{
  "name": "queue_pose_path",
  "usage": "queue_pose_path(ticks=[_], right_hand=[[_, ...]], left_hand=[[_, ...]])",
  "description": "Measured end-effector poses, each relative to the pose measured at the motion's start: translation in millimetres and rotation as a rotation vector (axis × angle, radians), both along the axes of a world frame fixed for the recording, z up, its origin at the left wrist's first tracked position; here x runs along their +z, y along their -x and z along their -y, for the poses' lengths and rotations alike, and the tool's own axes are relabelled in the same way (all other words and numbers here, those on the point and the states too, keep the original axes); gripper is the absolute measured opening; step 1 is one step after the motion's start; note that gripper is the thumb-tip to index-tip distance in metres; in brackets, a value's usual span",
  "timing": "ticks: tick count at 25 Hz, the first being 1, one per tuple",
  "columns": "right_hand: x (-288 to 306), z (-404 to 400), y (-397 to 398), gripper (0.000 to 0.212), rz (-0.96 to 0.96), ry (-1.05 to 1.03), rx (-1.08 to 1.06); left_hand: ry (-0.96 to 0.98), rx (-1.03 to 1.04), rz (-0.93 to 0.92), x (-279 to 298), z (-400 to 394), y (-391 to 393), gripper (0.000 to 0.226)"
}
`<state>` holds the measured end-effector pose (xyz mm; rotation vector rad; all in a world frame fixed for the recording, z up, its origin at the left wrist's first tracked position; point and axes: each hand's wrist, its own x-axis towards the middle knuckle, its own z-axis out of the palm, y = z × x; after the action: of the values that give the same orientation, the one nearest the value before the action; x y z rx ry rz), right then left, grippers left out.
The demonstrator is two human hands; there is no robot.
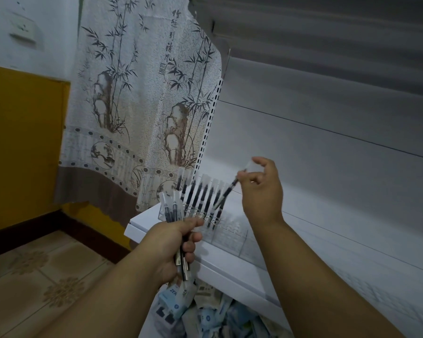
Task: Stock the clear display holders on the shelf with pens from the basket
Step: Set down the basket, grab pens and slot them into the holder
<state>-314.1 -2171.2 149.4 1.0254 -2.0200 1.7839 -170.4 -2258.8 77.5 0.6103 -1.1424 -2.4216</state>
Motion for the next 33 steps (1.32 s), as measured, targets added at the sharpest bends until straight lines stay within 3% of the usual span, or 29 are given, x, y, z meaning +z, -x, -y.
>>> queue_pose_path(ticks=[4,15,22,26,28,31,33], right_hand=[[-5,-4,17,0.037,-0.166,-0.139,-0.183],[-37,4,29,0.035,-0.153,-0.317,-0.163],[-36,3,29,0.034,-0.311,-0.645,-0.086],[-37,-5,5,0.039,-0.352,-0.427,-0.136],[-26,1,-11,0.025,-0.222,-0.414,0.086],[-11,12,-27,0.011,0.187,-0.556,0.482],[-8,16,-25,0.003,0.219,-0.610,0.494]], left_hand=[[0.000,0.007,-0.001,-1,2,2,0.022],[0.011,0.051,-0.006,-4,2,7,0.018],[0.023,0.040,0.003,-2,-3,9,0.019],[0.038,-0.032,-0.011,2,-6,5,0.024],[0.041,-0.073,-0.024,3,-8,3,0.023],[0.039,-0.109,-0.043,8,-11,1,0.017],[0.058,-0.109,-0.032,9,-13,-2,0.020]])
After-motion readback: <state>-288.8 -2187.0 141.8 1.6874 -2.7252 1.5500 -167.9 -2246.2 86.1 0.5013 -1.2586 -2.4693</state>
